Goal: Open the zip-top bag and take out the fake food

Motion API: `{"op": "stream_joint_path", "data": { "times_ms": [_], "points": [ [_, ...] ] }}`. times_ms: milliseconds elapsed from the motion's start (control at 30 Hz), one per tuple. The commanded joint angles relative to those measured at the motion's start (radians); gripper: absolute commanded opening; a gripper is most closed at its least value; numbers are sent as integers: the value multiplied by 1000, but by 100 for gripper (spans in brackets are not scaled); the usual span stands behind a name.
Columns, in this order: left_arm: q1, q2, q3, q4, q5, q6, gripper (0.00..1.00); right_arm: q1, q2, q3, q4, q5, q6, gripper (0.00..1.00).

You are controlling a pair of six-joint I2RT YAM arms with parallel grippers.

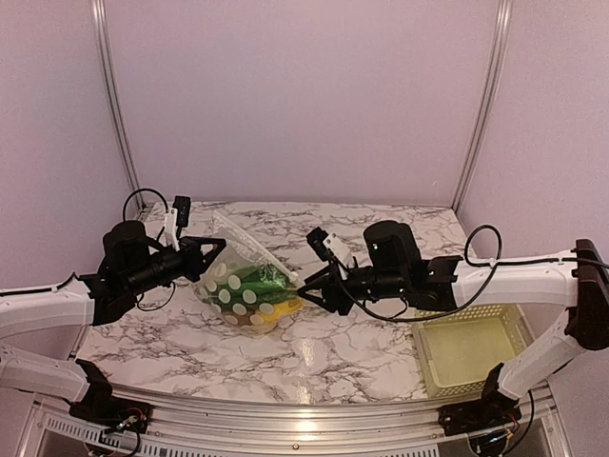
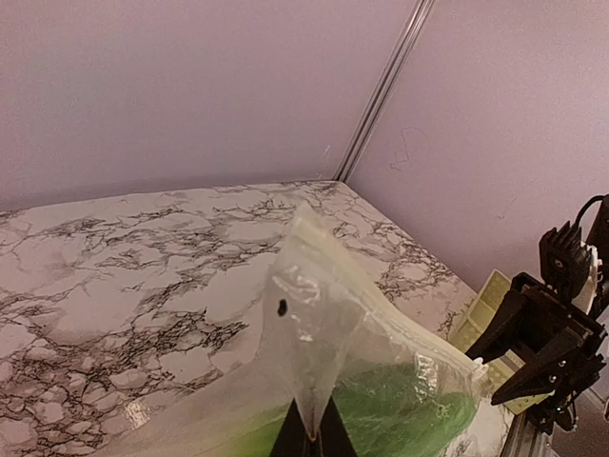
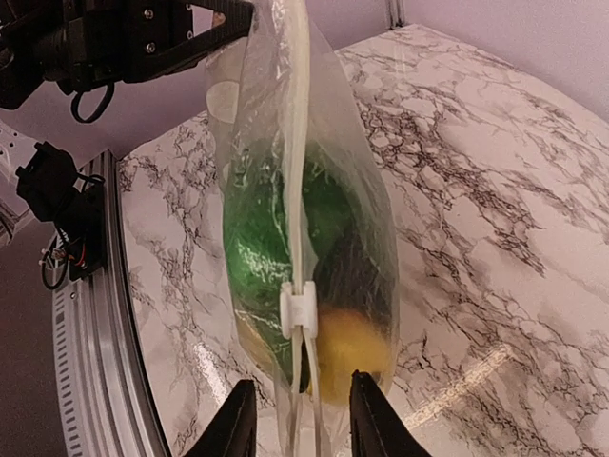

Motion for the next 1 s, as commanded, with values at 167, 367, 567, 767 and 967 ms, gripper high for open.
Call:
{"op": "stream_joint_path", "data": {
  "times_ms": [167, 367, 567, 767, 967],
  "points": [
    [13, -40, -20, 69, -18, -16, 0, 4, 25, 75, -44, 10, -41, 0],
    [14, -72, -21, 75, -32, -9, 6, 4, 23, 234, -198, 42, -126, 0],
    [14, -99, 5, 5, -38, 31, 37, 4, 103, 449, -404, 42, -290, 0],
    [14, -241, -18, -74, -118, 92, 98, 4, 164, 581, -577, 53, -405, 0],
    [14, -397, -18, -191, -223, 144, 99, 17, 160, 520, -644, 82, -428, 0]
  ]
}}
